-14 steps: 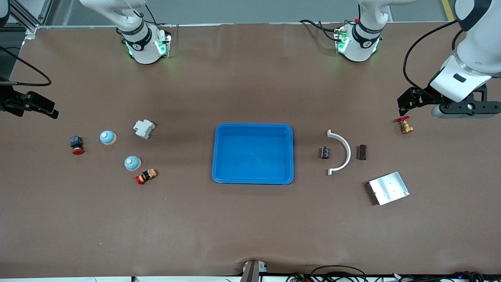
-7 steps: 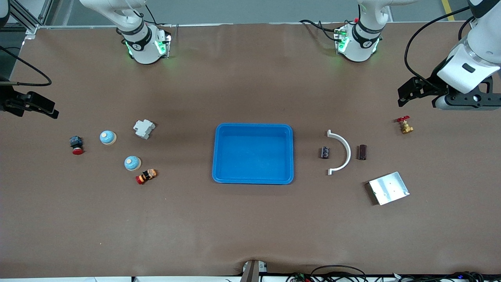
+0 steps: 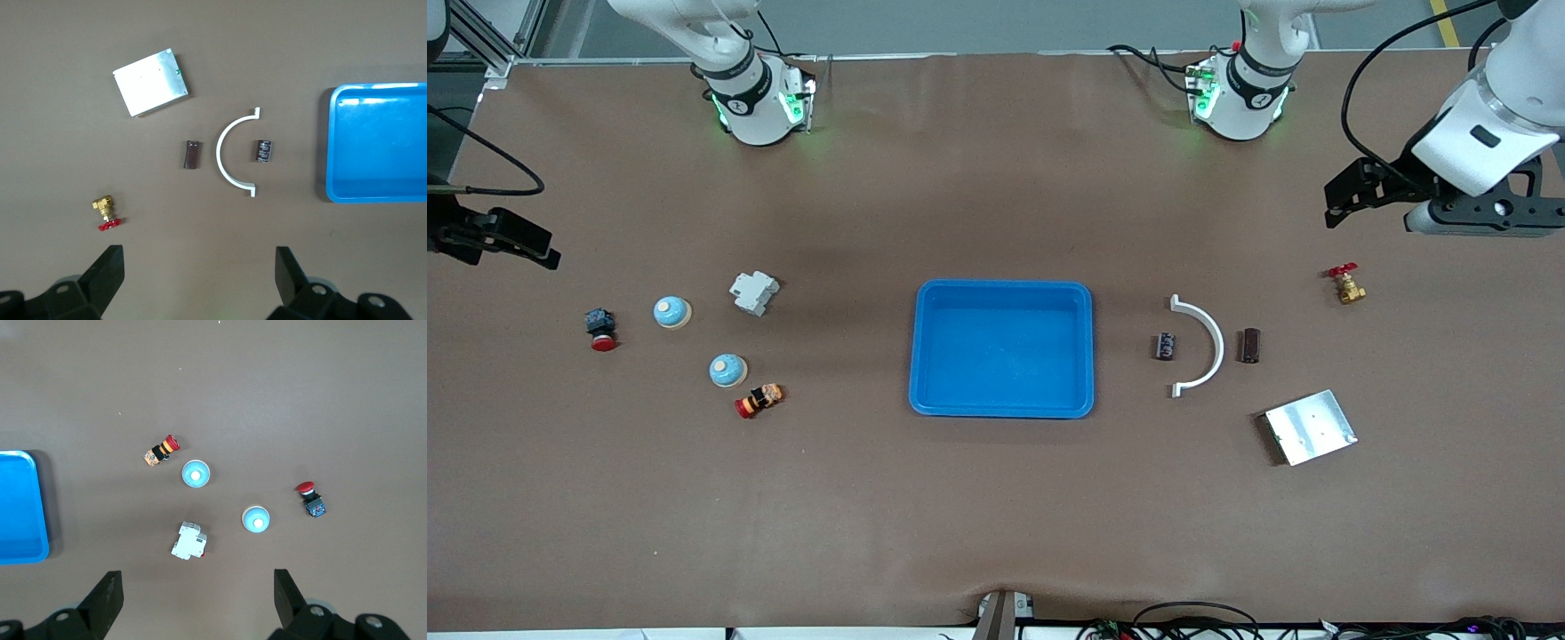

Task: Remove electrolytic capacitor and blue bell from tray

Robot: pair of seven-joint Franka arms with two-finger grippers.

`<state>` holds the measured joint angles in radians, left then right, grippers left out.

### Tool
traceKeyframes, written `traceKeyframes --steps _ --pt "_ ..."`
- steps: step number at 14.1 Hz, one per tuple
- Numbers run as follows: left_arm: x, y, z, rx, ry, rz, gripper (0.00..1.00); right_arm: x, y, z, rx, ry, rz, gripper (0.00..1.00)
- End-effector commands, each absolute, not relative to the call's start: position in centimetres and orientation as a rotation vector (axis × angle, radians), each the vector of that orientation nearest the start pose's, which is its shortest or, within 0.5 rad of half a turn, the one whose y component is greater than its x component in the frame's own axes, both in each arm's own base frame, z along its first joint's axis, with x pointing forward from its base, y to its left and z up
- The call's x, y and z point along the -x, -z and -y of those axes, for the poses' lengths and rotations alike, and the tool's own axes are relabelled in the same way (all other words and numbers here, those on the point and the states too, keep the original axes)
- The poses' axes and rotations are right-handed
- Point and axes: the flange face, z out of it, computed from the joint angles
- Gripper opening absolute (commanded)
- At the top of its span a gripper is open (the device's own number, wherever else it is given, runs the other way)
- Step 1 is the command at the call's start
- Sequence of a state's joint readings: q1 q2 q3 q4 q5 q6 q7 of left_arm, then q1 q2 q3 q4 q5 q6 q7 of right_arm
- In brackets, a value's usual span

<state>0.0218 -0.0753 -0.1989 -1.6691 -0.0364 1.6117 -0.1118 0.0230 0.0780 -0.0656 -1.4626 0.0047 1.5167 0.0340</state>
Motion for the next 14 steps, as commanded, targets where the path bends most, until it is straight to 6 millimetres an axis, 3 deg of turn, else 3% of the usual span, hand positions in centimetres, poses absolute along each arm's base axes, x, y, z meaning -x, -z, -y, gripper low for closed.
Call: traceKeyframes --steps 1,7,14 --pt "-52.2 -63.6 11.4 3.165 0.035 -0.160 1.00 -57.4 -62.9 2.5 3.124 -0.033 -0.113 1.00" --pt "-51.9 -64.9 12.9 3.129 0.088 -0.209 1.00 -57.4 -62.8 2.6 3.124 -0.033 -0.113 1.00" --pt "-51.8 -65.9 12.5 3.124 0.122 -0.122 1.00 -57.4 -62.8 2.5 3.124 -0.033 -0.099 1.00"
